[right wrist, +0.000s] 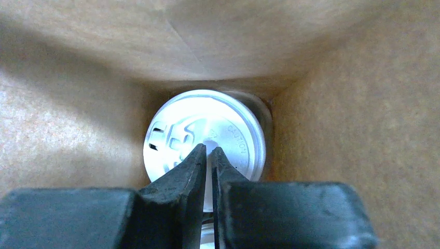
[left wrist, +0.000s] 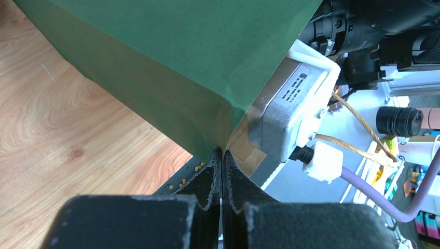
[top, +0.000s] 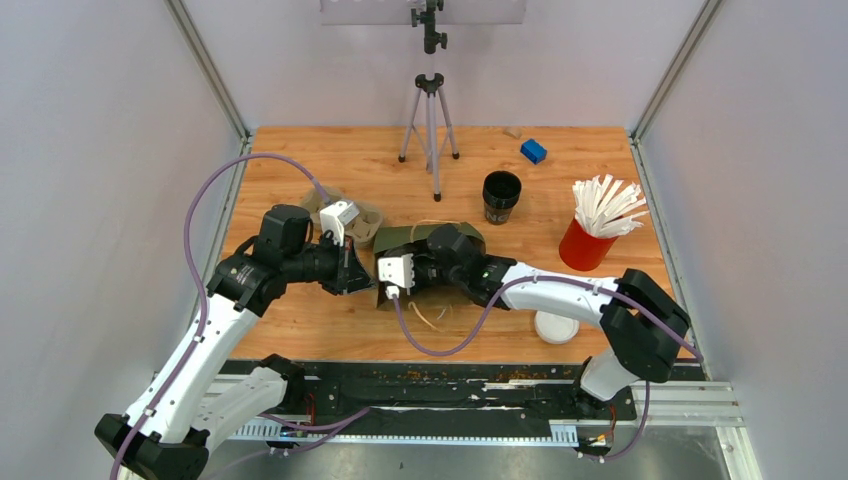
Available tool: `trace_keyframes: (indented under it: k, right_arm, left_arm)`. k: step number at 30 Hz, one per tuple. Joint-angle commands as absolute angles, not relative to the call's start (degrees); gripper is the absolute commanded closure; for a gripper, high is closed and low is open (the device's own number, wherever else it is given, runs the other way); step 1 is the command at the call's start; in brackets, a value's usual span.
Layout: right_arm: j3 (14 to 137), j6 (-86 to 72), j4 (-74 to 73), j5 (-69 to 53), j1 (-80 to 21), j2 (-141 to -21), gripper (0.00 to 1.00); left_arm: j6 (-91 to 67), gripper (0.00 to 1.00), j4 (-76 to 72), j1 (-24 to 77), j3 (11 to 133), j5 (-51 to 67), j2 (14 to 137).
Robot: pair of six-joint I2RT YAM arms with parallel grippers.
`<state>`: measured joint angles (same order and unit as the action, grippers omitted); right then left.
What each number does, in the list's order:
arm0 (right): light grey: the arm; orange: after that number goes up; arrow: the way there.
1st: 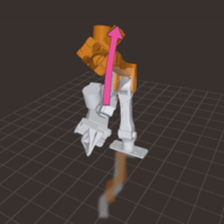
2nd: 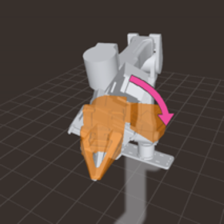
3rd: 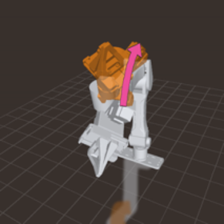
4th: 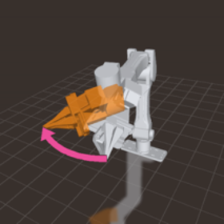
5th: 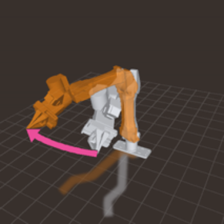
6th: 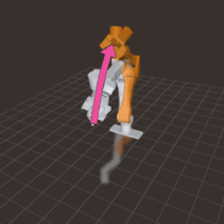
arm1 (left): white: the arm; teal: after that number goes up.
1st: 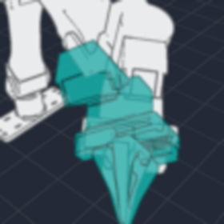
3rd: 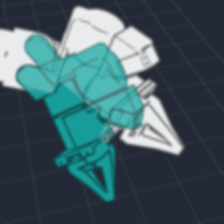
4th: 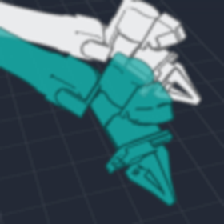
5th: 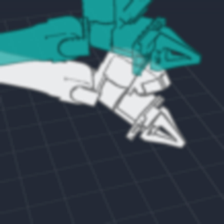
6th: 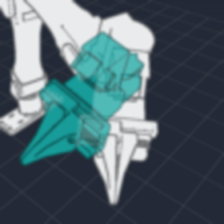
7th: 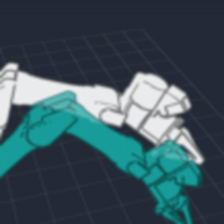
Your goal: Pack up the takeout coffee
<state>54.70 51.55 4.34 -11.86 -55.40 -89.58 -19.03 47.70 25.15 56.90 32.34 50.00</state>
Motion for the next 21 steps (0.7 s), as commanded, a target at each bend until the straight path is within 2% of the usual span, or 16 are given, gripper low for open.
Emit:
trace_keyframes:
  k: [1, 11, 21]
  right_arm:
    - [53.64, 51.00, 5.26, -10.07, -54.87, -89.20, 0.90]
    - [53.79, 49.66, 7.85, -7.04, -54.72, -91.96, 0.92]
    - [52.65, 49.47, 5.57, -8.42, -54.73, -88.90, 0.90]
  left_arm:
    - [-19.55, 1.00, 46.64, 25.45, 57.09, 34.01, 49.73]
    - [-19.65, 1.00, 46.24, 25.39, 56.87, 34.45, 49.98]
    - [-20.73, 1.00, 45.11, 25.43, 56.91, 34.85, 49.92]
